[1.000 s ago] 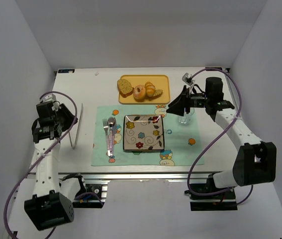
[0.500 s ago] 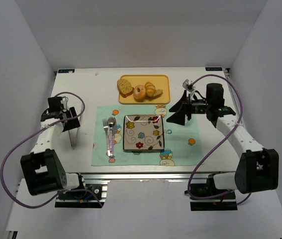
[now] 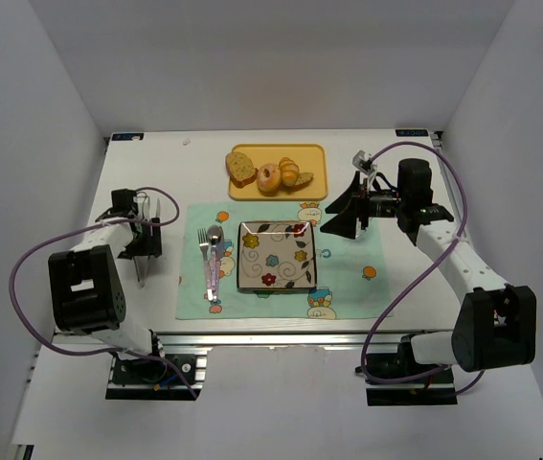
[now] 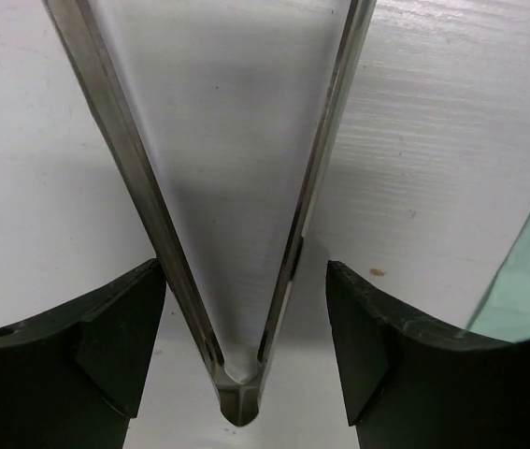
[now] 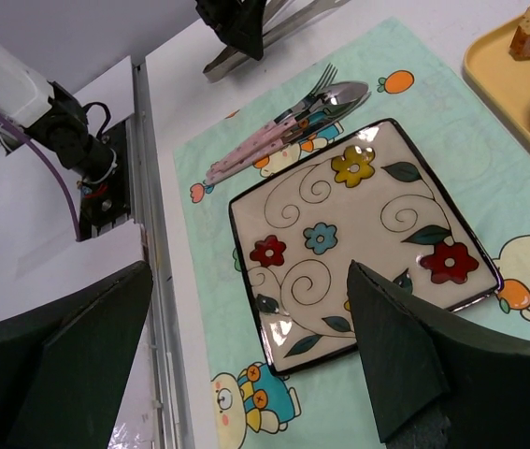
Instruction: Place the bread
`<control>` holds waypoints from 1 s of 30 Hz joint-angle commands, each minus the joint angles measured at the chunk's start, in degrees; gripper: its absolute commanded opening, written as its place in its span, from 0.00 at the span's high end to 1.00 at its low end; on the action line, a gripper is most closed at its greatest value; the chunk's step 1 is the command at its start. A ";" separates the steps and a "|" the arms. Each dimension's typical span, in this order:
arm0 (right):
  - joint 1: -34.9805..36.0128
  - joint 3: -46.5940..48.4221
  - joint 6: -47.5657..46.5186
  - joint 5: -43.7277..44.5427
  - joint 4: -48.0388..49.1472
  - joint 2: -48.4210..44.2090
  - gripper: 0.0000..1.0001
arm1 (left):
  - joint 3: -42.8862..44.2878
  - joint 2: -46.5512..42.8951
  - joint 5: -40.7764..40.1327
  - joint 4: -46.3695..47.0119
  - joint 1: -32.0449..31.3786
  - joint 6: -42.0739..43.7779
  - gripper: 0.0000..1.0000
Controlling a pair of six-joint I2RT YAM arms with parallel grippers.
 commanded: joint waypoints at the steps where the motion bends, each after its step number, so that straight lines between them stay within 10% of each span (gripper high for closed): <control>1: -0.61 0.08 0.55 -0.71 2.15 0.41 0.11 | -0.44 0.75 -0.34 2.62 -0.18 1.49 0.21; 11: -1.14 0.17 0.72 -0.71 1.80 0.94 0.11 | 1.58 5.23 -0.26 5.17 -0.18 -0.18 0.30; 16: -1.76 -0.18 0.81 -0.62 1.71 0.59 0.11 | 0.79 3.92 0.27 6.22 -0.18 -1.41 0.66; 21: -2.37 -0.27 0.72 -0.71 1.62 0.50 0.11 | 0.96 -0.29 2.20 5.70 -0.09 -2.73 0.82; 30: -2.81 -0.18 0.99 -0.97 1.89 0.41 0.11 | 8.86 -11.63 24.58 1.40 -3.50 -14.05 0.68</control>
